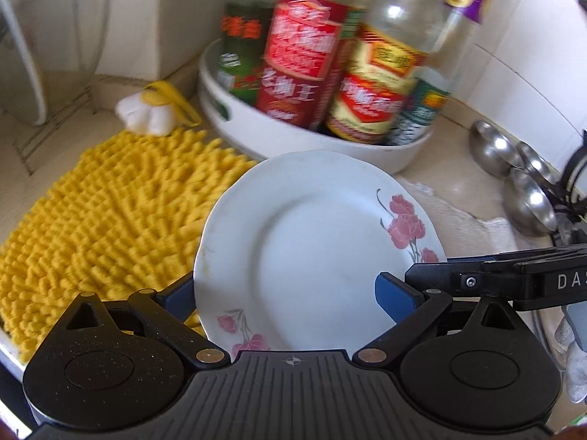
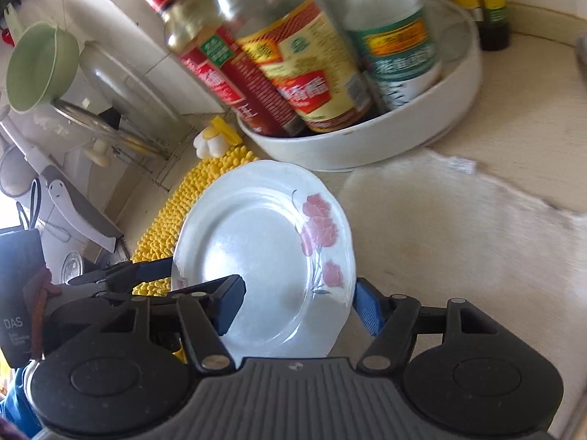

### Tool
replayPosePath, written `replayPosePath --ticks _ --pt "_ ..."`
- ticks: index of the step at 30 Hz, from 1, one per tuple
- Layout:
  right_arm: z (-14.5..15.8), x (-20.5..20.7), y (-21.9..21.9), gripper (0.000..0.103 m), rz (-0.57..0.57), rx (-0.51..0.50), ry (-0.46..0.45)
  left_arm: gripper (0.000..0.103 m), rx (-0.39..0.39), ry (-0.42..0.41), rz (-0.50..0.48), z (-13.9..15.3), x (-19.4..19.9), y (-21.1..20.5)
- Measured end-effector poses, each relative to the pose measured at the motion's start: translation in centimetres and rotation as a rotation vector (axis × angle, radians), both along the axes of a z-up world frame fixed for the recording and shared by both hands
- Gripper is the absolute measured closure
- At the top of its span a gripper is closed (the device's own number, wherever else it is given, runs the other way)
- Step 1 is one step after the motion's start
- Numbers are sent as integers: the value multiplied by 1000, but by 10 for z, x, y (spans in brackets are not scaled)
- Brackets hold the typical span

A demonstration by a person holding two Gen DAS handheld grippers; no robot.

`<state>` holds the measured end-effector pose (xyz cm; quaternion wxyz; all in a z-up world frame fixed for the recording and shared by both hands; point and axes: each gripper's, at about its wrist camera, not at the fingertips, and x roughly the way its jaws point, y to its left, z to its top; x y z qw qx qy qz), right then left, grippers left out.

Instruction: Organize plates and bowls

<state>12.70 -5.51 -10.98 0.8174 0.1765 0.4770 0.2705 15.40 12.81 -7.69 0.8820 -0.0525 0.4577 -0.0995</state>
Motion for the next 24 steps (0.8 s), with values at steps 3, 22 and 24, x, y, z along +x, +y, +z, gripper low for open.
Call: replayPosePath --ticks 3,22,24 --pt "3 -9 -16 35 -38 0 -6 3 4 -12 -46 4 0 -18" --pt "12 -113 -156 35 -414 11 9 3 -5 -44 -437 13 -22 -169" --pt "9 -124 -172 35 -458 6 16 2 -6 -38 -479 10 -26 -189"
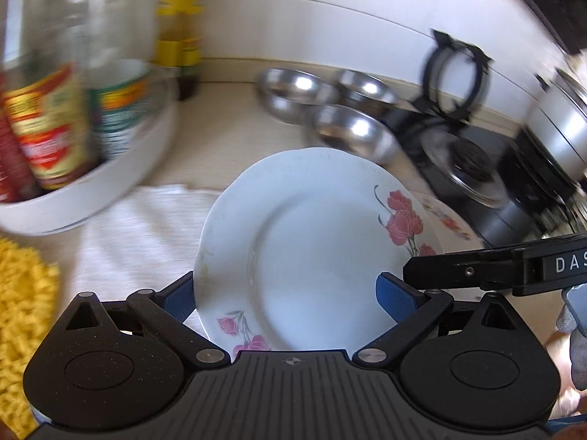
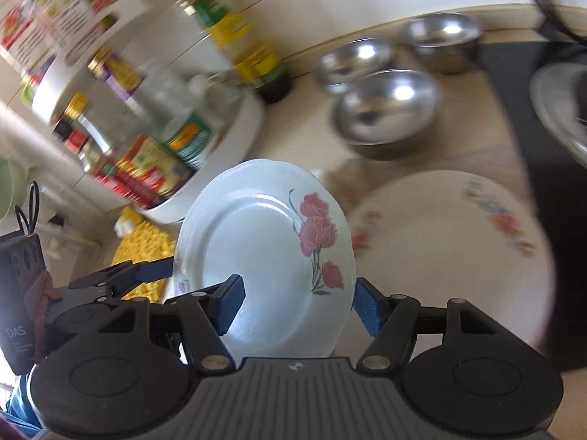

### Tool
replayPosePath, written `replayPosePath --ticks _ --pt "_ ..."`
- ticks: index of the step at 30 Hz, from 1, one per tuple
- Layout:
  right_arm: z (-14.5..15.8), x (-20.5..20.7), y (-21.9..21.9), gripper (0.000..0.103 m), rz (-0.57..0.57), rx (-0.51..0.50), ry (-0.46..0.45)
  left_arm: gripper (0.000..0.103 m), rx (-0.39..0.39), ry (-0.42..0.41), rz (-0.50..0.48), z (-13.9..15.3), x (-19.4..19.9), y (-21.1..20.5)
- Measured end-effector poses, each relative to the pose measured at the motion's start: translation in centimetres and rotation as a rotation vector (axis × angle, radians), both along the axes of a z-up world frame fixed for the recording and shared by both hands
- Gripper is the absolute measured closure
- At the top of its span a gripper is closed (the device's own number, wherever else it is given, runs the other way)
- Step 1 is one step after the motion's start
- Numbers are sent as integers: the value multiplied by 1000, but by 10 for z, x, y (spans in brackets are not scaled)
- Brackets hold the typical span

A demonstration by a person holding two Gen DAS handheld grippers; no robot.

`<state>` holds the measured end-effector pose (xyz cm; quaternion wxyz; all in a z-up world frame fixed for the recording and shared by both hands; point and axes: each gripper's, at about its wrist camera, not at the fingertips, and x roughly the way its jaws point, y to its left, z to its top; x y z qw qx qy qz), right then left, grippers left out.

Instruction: Organize plates and bowls

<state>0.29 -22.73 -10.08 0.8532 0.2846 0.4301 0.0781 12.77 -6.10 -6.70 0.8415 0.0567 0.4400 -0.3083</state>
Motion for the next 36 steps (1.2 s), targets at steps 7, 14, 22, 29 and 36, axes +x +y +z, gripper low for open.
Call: replayPosePath --ticks 7,14,22,29,36 --pt "-12 -26 -48 35 -116 0 24 2 16 32 -99 -14 -6 -55" --pt "-20 -34 -82 35 -168 -20 37 7 27 62 -135 -24 -4 -87" --pt "-13 -27 -117 35 -213 -66 -31 3 -6 -46 -70 2 5 -88" --pt "3 12 -126 35 -103 -128 -91 2 10 -87 37 14 28 -87" --pt "6 75 -135 35 -18 -163 -104 1 30 -108 131 20 64 -97"
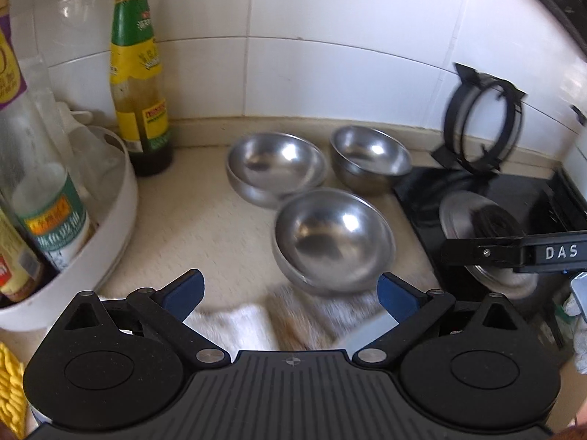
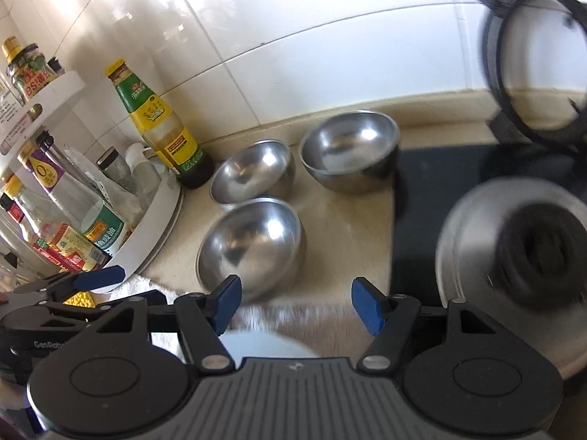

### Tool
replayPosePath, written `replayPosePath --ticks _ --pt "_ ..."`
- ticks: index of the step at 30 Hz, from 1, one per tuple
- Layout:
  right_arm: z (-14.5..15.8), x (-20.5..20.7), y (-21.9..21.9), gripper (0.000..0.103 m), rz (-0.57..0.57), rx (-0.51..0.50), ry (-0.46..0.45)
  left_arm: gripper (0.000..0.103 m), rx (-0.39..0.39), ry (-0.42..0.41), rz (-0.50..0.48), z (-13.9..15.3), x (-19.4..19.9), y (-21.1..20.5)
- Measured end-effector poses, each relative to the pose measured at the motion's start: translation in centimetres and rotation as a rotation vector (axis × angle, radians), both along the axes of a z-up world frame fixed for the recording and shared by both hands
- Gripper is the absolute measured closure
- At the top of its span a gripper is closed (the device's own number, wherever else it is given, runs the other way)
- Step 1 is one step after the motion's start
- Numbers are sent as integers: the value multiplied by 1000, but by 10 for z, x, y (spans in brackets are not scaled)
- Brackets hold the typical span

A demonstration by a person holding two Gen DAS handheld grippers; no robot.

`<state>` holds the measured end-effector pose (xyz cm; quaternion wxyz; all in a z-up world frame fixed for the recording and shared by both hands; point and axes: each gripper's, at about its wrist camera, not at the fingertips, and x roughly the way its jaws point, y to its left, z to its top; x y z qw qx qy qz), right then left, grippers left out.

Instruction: Organize plates and bowls

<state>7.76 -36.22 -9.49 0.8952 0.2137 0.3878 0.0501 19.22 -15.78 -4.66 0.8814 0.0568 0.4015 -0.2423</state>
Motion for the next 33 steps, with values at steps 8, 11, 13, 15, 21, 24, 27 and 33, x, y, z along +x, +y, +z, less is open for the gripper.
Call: replayPosePath --ticks 8,11,13,15,21,24,27,33 --pt "-12 49 5 35 72 -43 55 1 34 50 58 -12 39 -21" --pt "-19 58 6 35 90 -46 74 4 43 62 54 -19 47 -27" --pt "-23 63 7 40 94 -51 88 8 52 71 46 -23 50 -32" --pt "-27 70 8 48 101 -46 102 15 63 89 34 -27 54 -37" --pt "-41 79 7 64 134 8 143 39 48 144 5 -40 63 -42" --pt "-47 83 6 73 148 55 160 46 47 156 -11 -43 65 -45" --pt "-47 84 9 73 158 46 162 46 67 141 -17 -44 64 -48" --pt "-41 83 10 73 165 49 152 43 57 124 -21 -37 61 -47"
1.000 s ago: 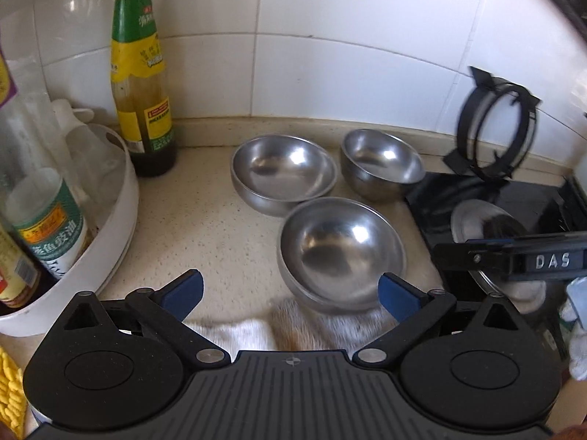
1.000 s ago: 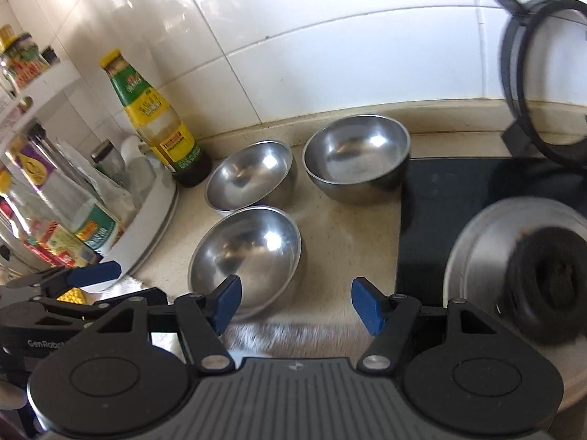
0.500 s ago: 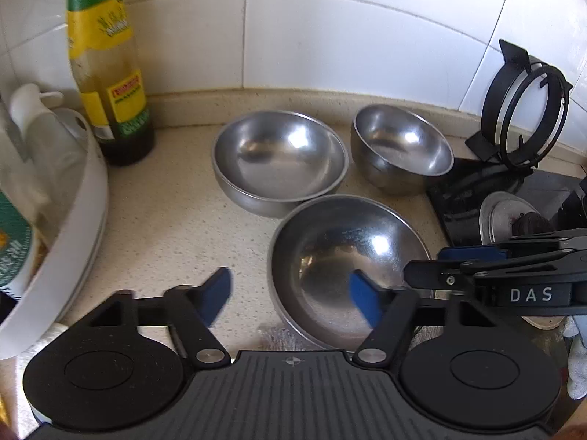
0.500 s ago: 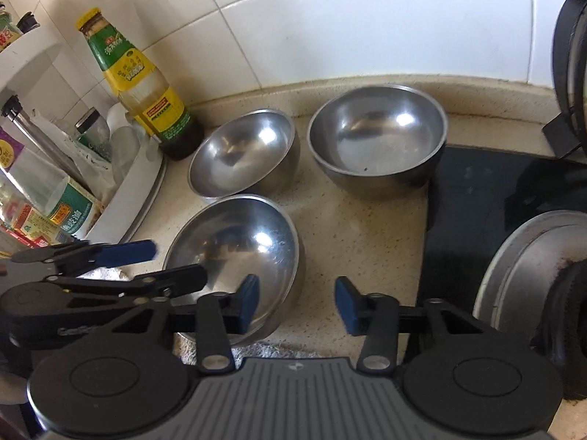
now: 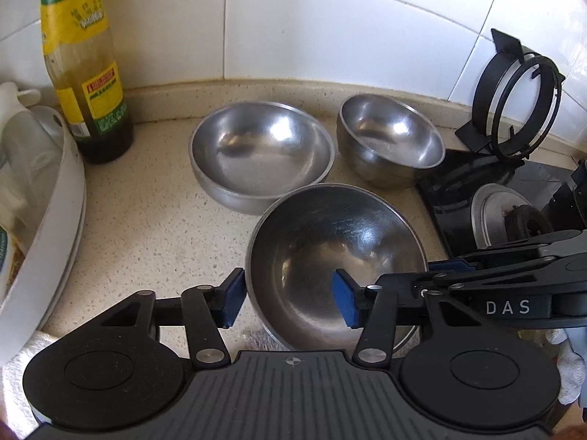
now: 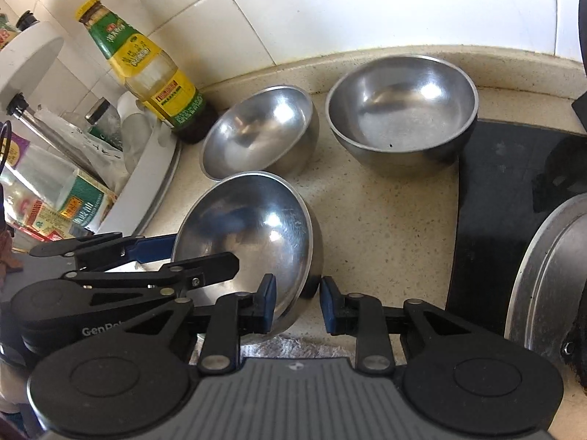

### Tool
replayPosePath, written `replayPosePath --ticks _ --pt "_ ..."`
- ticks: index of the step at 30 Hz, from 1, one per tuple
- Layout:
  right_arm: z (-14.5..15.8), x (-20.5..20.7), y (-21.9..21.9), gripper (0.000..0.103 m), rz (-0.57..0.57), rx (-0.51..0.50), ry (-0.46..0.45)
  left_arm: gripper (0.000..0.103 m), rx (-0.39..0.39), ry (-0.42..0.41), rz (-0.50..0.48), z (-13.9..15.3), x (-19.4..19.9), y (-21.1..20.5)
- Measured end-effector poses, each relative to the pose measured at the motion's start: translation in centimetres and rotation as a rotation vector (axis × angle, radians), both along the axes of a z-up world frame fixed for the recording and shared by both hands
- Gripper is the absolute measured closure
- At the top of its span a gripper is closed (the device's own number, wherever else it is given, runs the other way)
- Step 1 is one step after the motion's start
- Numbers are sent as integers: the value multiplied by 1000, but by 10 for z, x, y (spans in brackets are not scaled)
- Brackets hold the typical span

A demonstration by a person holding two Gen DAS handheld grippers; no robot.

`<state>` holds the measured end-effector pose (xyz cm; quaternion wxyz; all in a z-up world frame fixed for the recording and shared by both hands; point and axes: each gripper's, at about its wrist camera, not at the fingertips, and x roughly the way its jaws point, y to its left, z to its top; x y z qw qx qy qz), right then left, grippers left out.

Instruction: Organize plates and bowls

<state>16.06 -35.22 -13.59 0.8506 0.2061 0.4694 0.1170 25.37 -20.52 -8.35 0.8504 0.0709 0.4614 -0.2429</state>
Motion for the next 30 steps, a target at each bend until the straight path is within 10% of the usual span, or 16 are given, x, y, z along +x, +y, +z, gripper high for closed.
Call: replayPosePath --ticks 30 --pt "76 -124 20 73 -80 -29 -58 35 -113 -88 -157 65 -102 25"
